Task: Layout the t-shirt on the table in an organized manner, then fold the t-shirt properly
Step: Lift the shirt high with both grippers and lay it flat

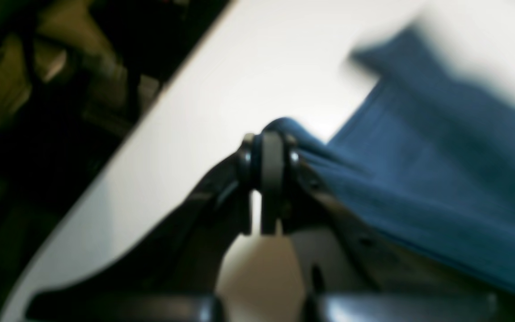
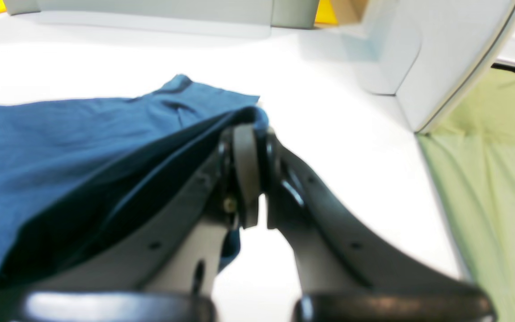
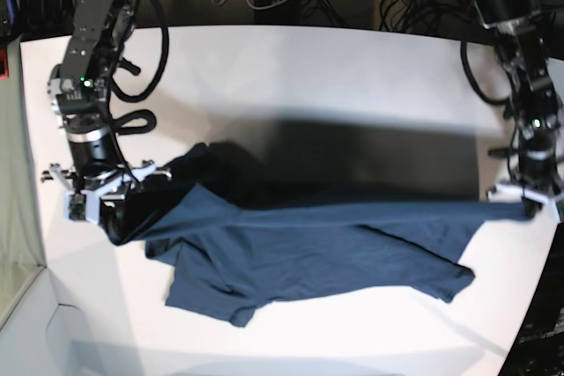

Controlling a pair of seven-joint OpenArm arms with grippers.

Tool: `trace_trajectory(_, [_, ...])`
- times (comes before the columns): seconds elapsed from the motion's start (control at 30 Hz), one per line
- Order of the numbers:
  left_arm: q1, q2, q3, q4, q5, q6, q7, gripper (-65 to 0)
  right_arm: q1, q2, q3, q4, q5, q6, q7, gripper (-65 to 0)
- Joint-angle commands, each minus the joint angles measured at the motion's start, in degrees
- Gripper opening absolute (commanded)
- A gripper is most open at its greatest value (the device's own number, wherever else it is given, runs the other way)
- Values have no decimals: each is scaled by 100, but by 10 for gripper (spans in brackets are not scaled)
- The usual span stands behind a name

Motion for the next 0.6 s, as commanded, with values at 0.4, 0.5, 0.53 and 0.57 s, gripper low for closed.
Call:
trace_trajectory(0.4, [-2476,214,1986,692,77,108,-184,-648,2193,217,32,-383,-131,-28,192,-650])
trace_trajectory(0.5, [-3232,311,2259,393,77,117,-184,-648,2975,252,49,-937,-421,-28,201,-650])
trace_trajectory(0.53, [-3540,355,2364,208,77,117,-184,-648,3248,261,49,-1192,-518,-28,245,-650])
trace_trajectory(0.57, [-3830,390,2479,-3,77,117,-193,-648,3529,314,49,-1438,-606,-28,245,-650])
